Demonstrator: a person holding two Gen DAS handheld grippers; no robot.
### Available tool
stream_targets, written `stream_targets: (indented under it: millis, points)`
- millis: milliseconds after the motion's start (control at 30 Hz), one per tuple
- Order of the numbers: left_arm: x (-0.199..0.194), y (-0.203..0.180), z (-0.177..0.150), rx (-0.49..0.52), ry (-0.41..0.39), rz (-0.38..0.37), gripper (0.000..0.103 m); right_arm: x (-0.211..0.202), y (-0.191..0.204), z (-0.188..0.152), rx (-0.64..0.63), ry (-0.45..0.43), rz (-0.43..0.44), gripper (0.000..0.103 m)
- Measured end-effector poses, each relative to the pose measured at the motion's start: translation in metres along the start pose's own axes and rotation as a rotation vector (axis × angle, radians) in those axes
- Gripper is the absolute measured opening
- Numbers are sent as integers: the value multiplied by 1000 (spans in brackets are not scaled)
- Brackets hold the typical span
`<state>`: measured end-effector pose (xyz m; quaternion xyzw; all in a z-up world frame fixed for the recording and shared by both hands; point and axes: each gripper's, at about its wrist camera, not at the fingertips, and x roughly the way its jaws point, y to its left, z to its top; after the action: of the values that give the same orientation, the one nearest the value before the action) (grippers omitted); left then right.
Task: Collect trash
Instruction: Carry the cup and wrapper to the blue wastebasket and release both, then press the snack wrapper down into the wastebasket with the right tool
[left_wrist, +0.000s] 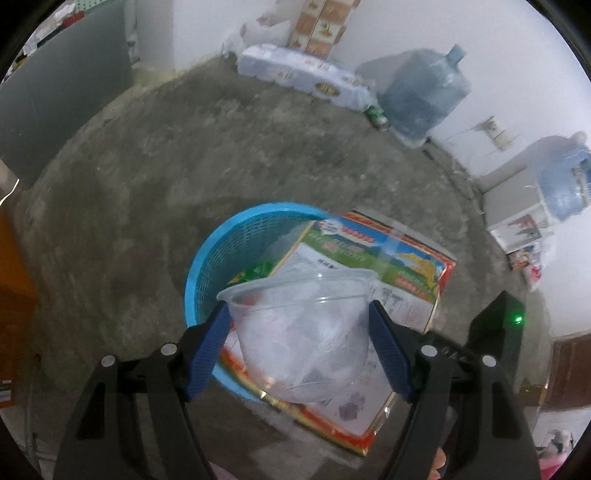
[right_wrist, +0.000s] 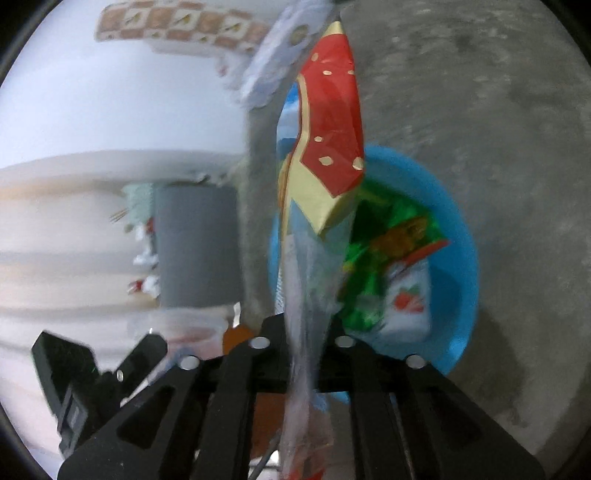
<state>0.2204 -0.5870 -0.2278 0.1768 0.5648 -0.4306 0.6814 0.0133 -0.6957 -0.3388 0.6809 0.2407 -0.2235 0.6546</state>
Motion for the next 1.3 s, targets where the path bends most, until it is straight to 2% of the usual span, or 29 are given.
stream_targets:
  millis: [67,267,433,533,600,733,933,1067,1167,1233,1300]
  points:
    - [15,3,-2,-10,24,11,73,0,-1,-1,-18,-24,-82,70]
    - [47,12,-8,-51,83,-1,73,-20,-4,-11,-88,-37,-133,74]
    - [65,16,-9,-98,128,-33,73,-22,-20,-7,-122,-2,-184,74]
    - [69,18,-7,-127,164,-38,84,-24,-21,-9,-128,6,-175,74]
    - [65,18,-5,-131,158,-29,89,-21,-20,-8,-134,9,-185,74]
    - [51,17,0,-134,147,-25,91,-21,-16,-10,-165,2,-211,74]
    - [-12,15,12,-128,89,-40,91,-29,-15,-15,-192,-30,-228,74]
    - [-81,14,12,-82,23,-28,91,-32,-15,-11,-204,-49,-280,73]
    - [-140,19,0,-32,-29,-21,91,-38,-8,-12,-256,-80,-321,65]
    - [-184,29,-18,3,-53,-4,91,-41,-5,-13,-294,-91,-355,62]
    - [-218,42,-39,19,-72,1,91,-41,-3,-13,-327,-100,-408,49]
